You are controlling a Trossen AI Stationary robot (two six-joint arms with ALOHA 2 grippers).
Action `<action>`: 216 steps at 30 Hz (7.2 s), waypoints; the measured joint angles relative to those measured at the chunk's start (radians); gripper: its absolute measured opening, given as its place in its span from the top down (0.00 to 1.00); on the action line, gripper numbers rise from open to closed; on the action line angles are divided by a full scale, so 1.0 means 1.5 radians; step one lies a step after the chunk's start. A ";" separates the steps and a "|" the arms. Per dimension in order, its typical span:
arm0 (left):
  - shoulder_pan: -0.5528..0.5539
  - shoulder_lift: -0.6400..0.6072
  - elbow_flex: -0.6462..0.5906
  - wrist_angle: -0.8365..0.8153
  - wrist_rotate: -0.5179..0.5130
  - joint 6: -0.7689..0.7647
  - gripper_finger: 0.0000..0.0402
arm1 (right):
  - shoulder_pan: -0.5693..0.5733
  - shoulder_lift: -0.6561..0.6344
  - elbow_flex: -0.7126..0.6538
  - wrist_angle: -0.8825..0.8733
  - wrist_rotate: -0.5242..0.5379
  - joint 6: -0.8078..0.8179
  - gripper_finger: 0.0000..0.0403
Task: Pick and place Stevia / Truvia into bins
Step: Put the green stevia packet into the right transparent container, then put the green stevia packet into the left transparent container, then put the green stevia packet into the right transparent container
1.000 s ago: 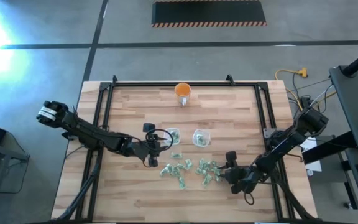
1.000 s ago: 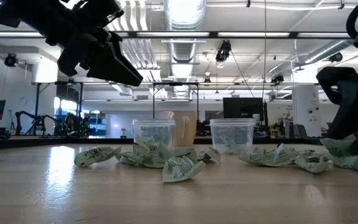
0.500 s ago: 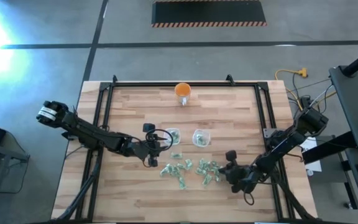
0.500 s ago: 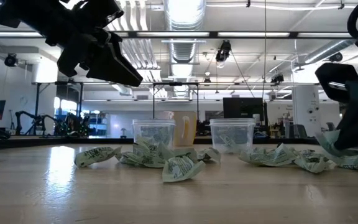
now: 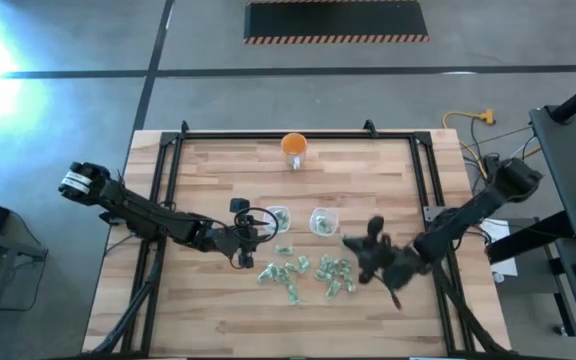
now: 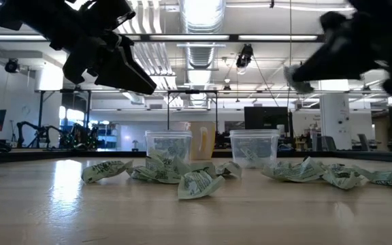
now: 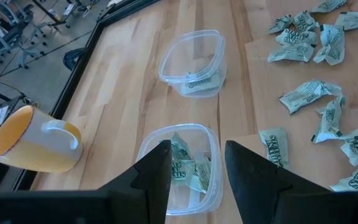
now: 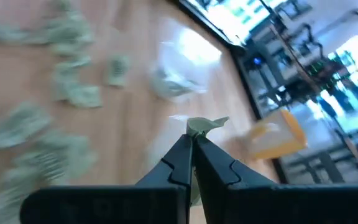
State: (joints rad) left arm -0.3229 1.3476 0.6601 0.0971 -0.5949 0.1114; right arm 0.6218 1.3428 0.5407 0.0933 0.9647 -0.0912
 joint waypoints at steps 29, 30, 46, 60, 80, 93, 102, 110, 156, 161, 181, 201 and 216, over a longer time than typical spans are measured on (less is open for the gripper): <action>0.000 0.000 -0.004 -0.001 0.000 0.000 0.66 | -0.373 -0.044 -0.010 0.064 -0.485 -0.017 0.98; 0.000 0.000 -0.004 -0.001 0.000 0.000 0.66 | -0.373 -0.044 -0.010 0.064 -0.494 -0.016 0.97; -0.001 0.000 -0.006 -0.001 0.050 -0.014 0.66 | -0.374 -0.052 -0.009 0.057 -0.521 -0.035 0.69; -0.057 0.043 -0.009 0.000 0.264 -0.144 0.67 | -0.311 -0.156 -0.007 -0.043 -0.522 -0.028 0.71; -0.075 0.162 0.033 0.002 0.239 -0.279 0.66 | -0.288 -0.175 -0.008 -0.070 -0.522 -0.011 0.79; -0.076 0.231 0.039 0.002 0.266 -0.314 0.67 | -0.288 -0.175 -0.009 -0.076 -0.524 -0.004 0.79; -0.077 0.216 0.036 -0.004 0.270 -0.289 0.73 | -0.288 -0.175 -0.009 -0.077 -0.523 -0.007 0.82; -0.078 0.207 0.036 -0.007 0.266 -0.257 0.98 | -0.288 -0.175 -0.009 -0.080 -0.523 -0.009 0.82; 0.046 0.035 0.031 -0.030 -0.096 0.039 1.00 | -0.288 -0.175 -0.009 -0.079 -0.523 -0.011 0.85; 0.098 0.077 0.042 0.016 -0.001 0.075 1.00 | -0.288 -0.175 -0.009 -0.079 -0.523 -0.011 0.85; 0.161 0.070 0.048 0.011 0.228 0.070 1.00 | -0.288 -0.175 -0.009 -0.081 -0.523 -0.011 0.86; 0.189 0.070 0.047 0.012 0.235 0.067 0.98 | -0.288 -0.175 -0.009 -0.081 -0.523 -0.009 0.86; 0.190 0.070 0.045 0.012 0.202 0.051 0.70 | -0.288 -0.175 -0.009 -0.081 -0.523 -0.009 0.86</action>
State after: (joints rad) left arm -0.0383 1.4525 0.7269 0.1158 -0.2924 0.1886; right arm 0.1894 1.0801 0.5271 -0.0288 0.1799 -0.1047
